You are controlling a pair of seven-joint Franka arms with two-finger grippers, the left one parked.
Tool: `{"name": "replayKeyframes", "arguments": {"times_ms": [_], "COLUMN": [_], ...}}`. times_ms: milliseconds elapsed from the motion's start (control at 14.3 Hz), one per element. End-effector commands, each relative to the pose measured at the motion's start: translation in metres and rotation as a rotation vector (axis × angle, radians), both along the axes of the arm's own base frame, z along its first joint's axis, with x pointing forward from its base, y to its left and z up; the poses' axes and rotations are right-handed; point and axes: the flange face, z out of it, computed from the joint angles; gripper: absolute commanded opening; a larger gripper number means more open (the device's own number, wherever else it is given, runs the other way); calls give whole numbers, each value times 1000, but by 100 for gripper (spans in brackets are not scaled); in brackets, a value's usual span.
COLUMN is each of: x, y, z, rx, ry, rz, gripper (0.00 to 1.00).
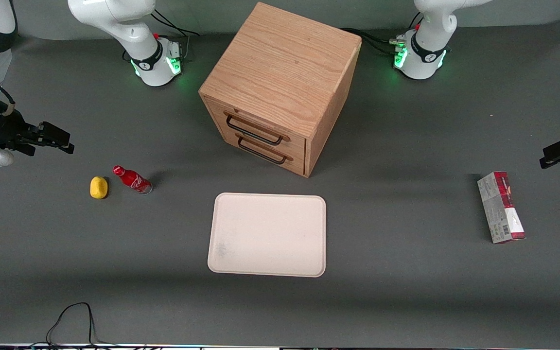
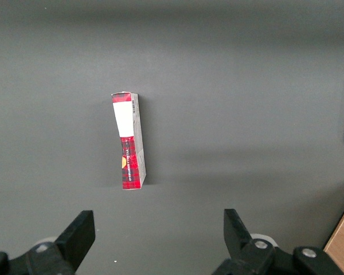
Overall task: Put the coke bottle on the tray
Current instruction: 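Move the right gripper down over the red Coca-Cola bottle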
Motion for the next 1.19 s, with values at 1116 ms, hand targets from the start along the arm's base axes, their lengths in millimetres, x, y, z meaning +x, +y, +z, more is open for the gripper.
{"name": "replayKeyframes", "arguments": {"times_ms": [1116], "x": [-58], "y": [-6], "z": [-275], "rx": [0], "ry": [-71], "rz": [-9], "gripper": [100]}}
